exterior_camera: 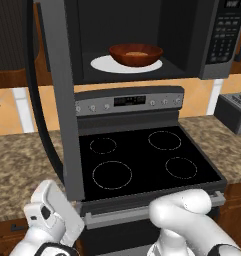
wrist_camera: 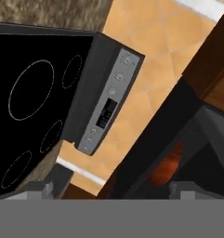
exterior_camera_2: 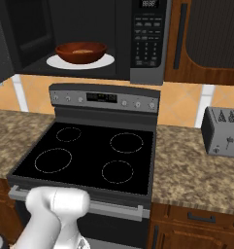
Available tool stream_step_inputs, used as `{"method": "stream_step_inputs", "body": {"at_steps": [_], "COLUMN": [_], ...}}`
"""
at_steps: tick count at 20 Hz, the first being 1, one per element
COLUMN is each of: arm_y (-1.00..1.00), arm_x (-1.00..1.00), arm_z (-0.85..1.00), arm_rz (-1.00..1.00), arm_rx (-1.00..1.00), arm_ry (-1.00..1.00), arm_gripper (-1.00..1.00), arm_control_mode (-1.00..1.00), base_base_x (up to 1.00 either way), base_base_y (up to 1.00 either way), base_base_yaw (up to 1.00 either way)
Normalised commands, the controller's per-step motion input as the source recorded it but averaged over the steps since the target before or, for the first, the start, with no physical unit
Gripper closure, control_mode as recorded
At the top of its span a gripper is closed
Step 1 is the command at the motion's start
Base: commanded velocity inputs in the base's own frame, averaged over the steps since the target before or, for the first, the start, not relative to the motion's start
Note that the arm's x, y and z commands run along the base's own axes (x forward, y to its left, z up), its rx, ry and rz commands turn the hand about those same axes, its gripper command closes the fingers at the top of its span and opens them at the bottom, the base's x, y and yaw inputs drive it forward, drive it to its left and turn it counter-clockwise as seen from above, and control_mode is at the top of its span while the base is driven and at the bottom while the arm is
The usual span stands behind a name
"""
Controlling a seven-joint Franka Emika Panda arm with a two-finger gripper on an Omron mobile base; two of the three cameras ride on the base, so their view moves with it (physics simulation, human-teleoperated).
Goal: Open the microwave, place the bowl with waffle inside the microwave, then close the microwave door and turn it on.
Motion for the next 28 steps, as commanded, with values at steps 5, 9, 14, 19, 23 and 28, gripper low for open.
{"method": "stream_step_inputs", "body": {"at_steps": [5,9,14,19,23,28], "arm_y": [0.88,0.13,-0.41,-0.96,-1.00,-1.00], "arm_x": [-0.13,0.00,0.00,-0.02,-0.02,-0.05], "arm_z": [0.67,0.97,0.63,0.49,0.61,0.39], "arm_rz": [-0.31,-0.33,-0.19,0.00,0.01,0.03], "arm_rx": [-0.26,-0.06,-0.01,-0.04,-0.04,-0.03], "arm_ry": [0.00,0.00,0.00,-0.01,-0.09,-0.02], "arm_gripper": [-1.00,-1.00,-1.00,-1.00,-1.00,-1.00], "arm_control_mode": [-1.00,-1.00,-1.00,-1.00,-1.00,-1.00], "base_base_x": [0.00,0.00,0.00,0.00,0.00,0.00], "base_base_y": [0.00,0.00,0.00,0.00,0.00,0.00], "base_base_yaw": [0.00,0.00,0.00,0.00,0.00,0.00]}}
